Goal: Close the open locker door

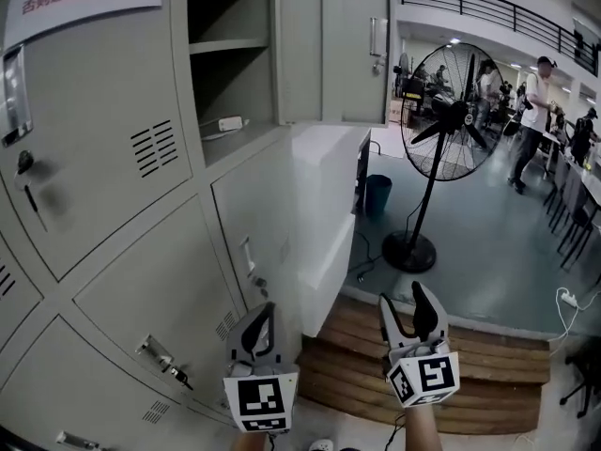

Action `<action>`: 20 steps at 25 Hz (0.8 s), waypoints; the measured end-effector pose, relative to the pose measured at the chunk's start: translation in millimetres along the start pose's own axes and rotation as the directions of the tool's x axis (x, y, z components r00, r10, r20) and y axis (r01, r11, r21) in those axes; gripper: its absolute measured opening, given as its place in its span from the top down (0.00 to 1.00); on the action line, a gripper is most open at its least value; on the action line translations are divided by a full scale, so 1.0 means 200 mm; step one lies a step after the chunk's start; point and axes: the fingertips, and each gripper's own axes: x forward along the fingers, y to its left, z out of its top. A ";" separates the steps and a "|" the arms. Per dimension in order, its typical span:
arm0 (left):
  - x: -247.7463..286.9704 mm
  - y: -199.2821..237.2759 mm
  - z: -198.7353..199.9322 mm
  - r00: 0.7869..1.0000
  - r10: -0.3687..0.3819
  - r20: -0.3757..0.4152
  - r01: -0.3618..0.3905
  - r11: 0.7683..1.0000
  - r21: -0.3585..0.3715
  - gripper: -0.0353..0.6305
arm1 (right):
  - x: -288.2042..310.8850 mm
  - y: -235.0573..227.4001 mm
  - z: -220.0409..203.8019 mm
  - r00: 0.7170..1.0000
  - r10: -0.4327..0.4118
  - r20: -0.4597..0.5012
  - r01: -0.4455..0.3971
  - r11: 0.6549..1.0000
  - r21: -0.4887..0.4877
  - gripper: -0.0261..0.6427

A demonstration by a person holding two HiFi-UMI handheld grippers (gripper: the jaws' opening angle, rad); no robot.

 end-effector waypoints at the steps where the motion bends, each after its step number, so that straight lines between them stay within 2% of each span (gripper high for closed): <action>1: 0.04 0.01 0.01 1.000 0.001 0.002 -0.001 1.000 0.001 0.94 | 0.04 -0.01 0.00 1.000 0.002 0.003 -0.002 1.000 -0.007 0.59; 11: 0.37 0.04 -0.04 0.998 0.053 -0.028 -0.054 0.998 -0.016 0.94 | 0.44 -0.19 0.04 0.995 0.077 0.070 -0.079 0.996 0.029 0.59; 20: 0.67 0.03 -0.01 0.988 0.149 -0.039 -0.149 0.989 -0.003 0.94 | 0.93 -0.49 0.28 0.965 0.149 0.216 -0.158 0.987 0.024 0.59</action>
